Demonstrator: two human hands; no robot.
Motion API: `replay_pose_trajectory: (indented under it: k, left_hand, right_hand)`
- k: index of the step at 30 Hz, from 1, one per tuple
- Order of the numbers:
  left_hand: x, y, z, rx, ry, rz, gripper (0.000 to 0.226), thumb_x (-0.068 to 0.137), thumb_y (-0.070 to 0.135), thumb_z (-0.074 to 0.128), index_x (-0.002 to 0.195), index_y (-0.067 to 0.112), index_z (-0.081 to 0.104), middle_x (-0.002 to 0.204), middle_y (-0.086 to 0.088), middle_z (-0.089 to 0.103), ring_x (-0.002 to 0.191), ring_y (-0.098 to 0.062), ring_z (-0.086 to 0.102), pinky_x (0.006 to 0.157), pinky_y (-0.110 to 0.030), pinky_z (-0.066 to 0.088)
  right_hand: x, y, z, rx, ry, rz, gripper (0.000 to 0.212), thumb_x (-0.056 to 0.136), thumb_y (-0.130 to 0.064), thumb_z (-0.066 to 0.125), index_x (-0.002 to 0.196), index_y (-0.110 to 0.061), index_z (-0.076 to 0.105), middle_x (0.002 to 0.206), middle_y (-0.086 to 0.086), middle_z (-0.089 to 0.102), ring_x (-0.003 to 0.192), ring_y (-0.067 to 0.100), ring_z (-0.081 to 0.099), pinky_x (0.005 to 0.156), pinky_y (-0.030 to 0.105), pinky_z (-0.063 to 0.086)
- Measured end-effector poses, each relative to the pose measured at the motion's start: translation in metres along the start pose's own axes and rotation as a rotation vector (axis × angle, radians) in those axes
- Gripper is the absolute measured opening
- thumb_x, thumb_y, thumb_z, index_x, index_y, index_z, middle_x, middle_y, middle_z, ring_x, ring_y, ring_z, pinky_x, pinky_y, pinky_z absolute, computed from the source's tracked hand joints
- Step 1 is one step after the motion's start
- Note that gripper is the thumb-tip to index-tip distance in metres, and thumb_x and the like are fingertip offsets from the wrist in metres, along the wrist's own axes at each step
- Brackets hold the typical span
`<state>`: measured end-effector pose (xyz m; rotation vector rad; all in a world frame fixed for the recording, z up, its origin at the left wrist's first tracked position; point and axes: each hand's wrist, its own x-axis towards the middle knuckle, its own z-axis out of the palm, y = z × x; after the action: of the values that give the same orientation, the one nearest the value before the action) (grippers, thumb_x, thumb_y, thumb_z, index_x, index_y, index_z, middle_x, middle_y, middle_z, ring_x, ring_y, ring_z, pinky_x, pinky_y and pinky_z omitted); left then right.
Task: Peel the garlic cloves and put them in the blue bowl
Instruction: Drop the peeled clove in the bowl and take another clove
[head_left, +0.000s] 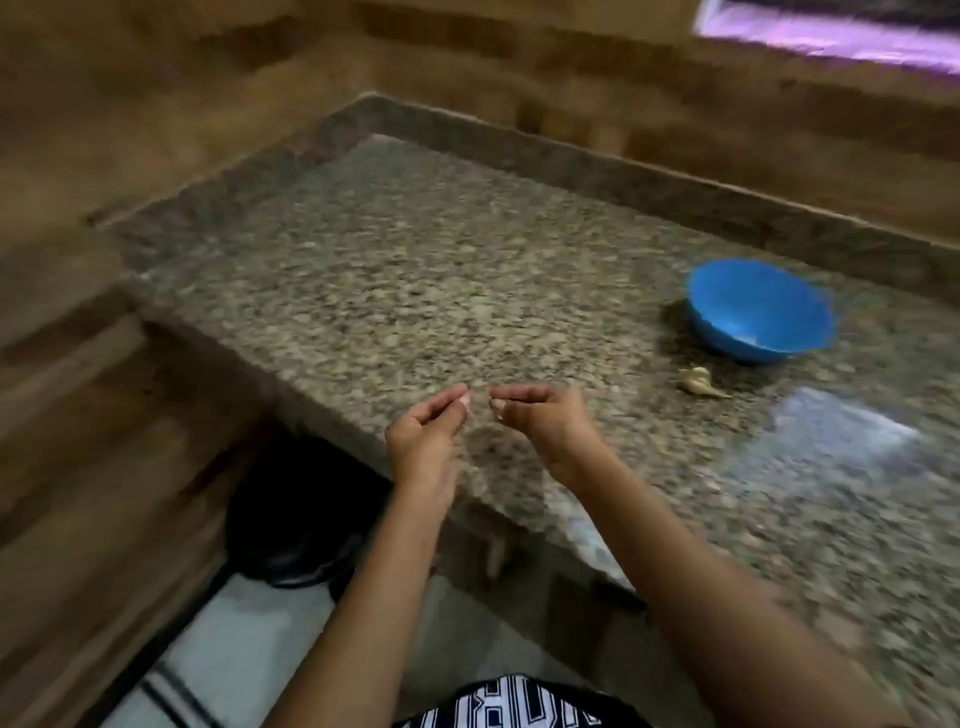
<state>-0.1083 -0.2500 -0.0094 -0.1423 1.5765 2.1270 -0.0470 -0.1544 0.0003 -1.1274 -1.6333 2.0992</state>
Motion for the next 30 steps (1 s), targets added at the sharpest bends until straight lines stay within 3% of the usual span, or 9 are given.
replay_pose_trajectory:
  k: [4,7,12,19,22,25,27,29,30]
  left_hand:
    - [0.038,0.049,-0.102,-0.121,0.191,0.024,0.016,0.084,-0.008,0.060,0.082,0.007,0.067,0.073,-0.002,0.069,0.067,-0.008,0.065,0.056,-0.012,0.050]
    - [0.068,0.071,-0.164,-0.177,0.248,0.006,0.017,0.086,-0.009,0.056,0.100,-0.004,0.064,0.085,-0.008,0.065,0.076,-0.011,0.062,0.060,-0.010,0.050]
    - [0.119,0.080,-0.239,-0.207,0.356,-0.036,0.024,0.088,-0.011,0.053,0.110,-0.006,0.060,0.102,-0.017,0.061,0.080,-0.012,0.062,0.069,-0.011,0.053]
    - [0.168,0.059,-0.307,-0.198,0.488,-0.180,0.027,0.090,-0.009,0.051,0.115,-0.006,0.058,0.104,-0.013,0.061,0.095,-0.017,0.060,0.088,-0.024,0.046]
    - [0.189,0.046,-0.326,-0.169,0.527,-0.247,0.017,0.088,-0.009,0.054,0.100,-0.002,0.065,0.103,-0.013,0.064,0.094,-0.017,0.062,0.090,-0.023,0.045]
    - [0.218,0.021,-0.341,-0.142,0.557,-0.343,0.014,0.086,-0.004,0.060,0.091,0.006,0.069,0.099,-0.009,0.067,0.087,-0.013,0.064,0.080,-0.019,0.049]
    - [0.239,-0.002,-0.349,-0.146,0.585,-0.404,0.015,0.085,-0.004,0.061,0.096,0.002,0.069,0.101,-0.010,0.067,0.091,-0.016,0.063,0.079,-0.019,0.048]
    - [0.261,-0.032,-0.357,-0.137,0.598,-0.473,0.016,0.086,-0.003,0.061,0.099,0.001,0.069,0.104,-0.010,0.065,0.093,-0.017,0.061,0.083,-0.023,0.046]
    - [0.271,-0.049,-0.362,-0.139,0.605,-0.499,0.015,0.086,-0.002,0.061,0.098,0.002,0.069,0.103,-0.009,0.065,0.091,-0.017,0.060,0.083,-0.024,0.045]
  right_hand:
    - [0.006,0.001,0.126,0.044,-0.157,0.055,0.010,0.086,0.010,0.057,0.091,0.006,0.065,0.063,0.005,0.064,0.056,0.011,0.059,0.055,0.017,0.051]
    - [0.016,0.011,0.205,0.008,-0.217,0.054,0.011,0.084,0.010,0.060,0.093,0.008,0.065,0.051,-0.003,0.063,0.049,0.005,0.059,0.049,0.011,0.048]
    - [0.048,0.041,0.298,-0.115,-0.234,0.103,0.009,0.082,0.006,0.064,0.088,0.001,0.069,0.072,0.004,0.065,0.067,0.009,0.063,0.061,0.014,0.052]
    - [0.108,0.099,0.359,-0.247,-0.254,0.220,0.012,0.082,0.007,0.063,0.082,-0.004,0.068,0.084,0.008,0.067,0.086,0.022,0.063,0.089,0.030,0.051]
    - [0.132,0.122,0.376,-0.287,-0.258,0.301,0.024,0.084,0.010,0.057,0.104,0.000,0.065,0.114,0.023,0.063,0.108,0.033,0.060,0.078,0.024,0.051]
    - [0.161,0.148,0.390,-0.154,-0.185,0.436,0.031,0.086,0.009,0.054,0.100,-0.018,0.059,0.123,0.024,0.058,0.107,0.025,0.061,0.064,0.015,0.048]
    - [0.185,0.176,0.399,0.058,-0.071,0.609,0.029,0.091,0.002,0.051,0.104,-0.023,0.056,0.130,0.021,0.053,0.099,0.012,0.058,0.071,0.014,0.049]
    - [0.201,0.207,0.405,0.010,0.023,0.671,0.026,0.095,-0.006,0.048,0.115,-0.019,0.058,0.138,0.014,0.047,0.111,0.017,0.054,0.087,0.020,0.047]
    - [0.207,0.224,0.408,0.059,0.017,0.672,0.018,0.093,-0.006,0.052,0.103,-0.015,0.063,0.134,0.014,0.051,0.108,0.022,0.057,0.084,0.023,0.049]
